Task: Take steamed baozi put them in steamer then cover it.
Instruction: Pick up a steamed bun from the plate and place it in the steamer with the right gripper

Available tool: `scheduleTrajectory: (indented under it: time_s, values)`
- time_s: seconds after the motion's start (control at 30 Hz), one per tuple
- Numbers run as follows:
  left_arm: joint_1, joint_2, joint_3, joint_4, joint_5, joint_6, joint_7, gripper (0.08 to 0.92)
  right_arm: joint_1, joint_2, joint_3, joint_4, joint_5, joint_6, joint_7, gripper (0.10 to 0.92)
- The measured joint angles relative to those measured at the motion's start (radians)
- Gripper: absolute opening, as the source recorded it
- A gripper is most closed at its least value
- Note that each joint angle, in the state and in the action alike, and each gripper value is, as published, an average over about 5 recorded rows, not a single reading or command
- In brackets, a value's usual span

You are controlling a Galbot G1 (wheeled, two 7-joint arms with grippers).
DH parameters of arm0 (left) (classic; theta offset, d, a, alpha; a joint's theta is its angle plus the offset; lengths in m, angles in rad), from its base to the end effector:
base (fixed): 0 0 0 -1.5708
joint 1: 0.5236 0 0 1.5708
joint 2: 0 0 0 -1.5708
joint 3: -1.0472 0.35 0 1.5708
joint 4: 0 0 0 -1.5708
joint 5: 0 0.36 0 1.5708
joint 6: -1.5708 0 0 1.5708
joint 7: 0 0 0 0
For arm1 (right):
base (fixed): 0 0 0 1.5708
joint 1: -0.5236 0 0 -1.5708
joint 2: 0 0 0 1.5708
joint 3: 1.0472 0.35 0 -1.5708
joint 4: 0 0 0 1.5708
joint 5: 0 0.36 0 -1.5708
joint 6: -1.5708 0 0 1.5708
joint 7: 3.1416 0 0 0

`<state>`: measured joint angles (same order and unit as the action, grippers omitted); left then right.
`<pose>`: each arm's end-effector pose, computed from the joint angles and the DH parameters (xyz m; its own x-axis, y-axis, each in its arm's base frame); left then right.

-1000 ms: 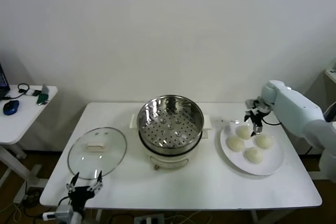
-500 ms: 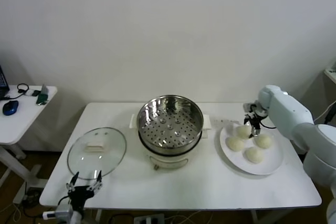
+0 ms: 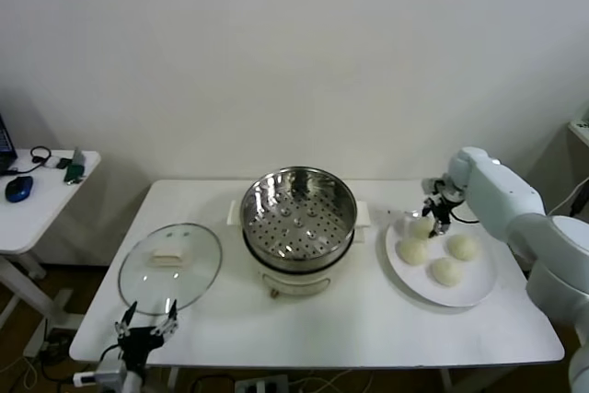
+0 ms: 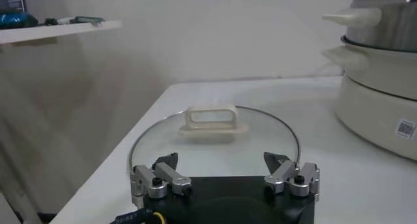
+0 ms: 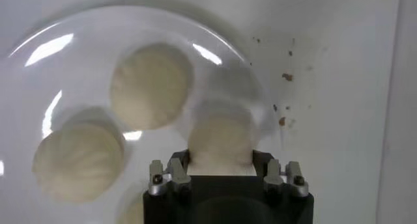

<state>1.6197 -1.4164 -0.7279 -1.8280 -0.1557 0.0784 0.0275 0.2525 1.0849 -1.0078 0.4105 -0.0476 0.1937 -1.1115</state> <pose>0.1541 0.1095 -0.3902 -0.9265 -0.1308 0.3528 -0.1096 0.9908 0.0795 0.6455 -0.1907 -0.1735 -0.1985 -0.0409 0.9793 -0.9731 -0.1111 -0.2019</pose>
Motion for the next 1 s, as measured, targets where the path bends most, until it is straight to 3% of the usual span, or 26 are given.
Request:
scheduleTrajectory:
  time_s: [0.3, 0.57, 0.77, 1.0]
  values:
    - [-0.002, -0.004, 0.004, 0.000, 0.001, -0.002, -0.001, 0.823, 0.300, -0.017, -0.219, 0.273, 0.179, 0.063, -0.029, 0.633]
    - [-0.007, -0.004, 0.006, 0.008, 0.002, -0.009, -0.003, 0.823, 0.511, 0.063, -0.334, 0.512, 0.257, 0.206, -0.047, 0.635]
    - [-0.013, -0.006, 0.010, 0.009, 0.002, -0.015, -0.005, 0.823, 0.542, 0.153, -0.369, 0.596, 0.218, 0.309, -0.025, 0.633]
    - [-0.008, -0.002, 0.005, 0.005, 0.002, -0.026, -0.008, 0.823, 0.459, 0.231, -0.376, 0.576, 0.080, 0.388, 0.022, 0.636]
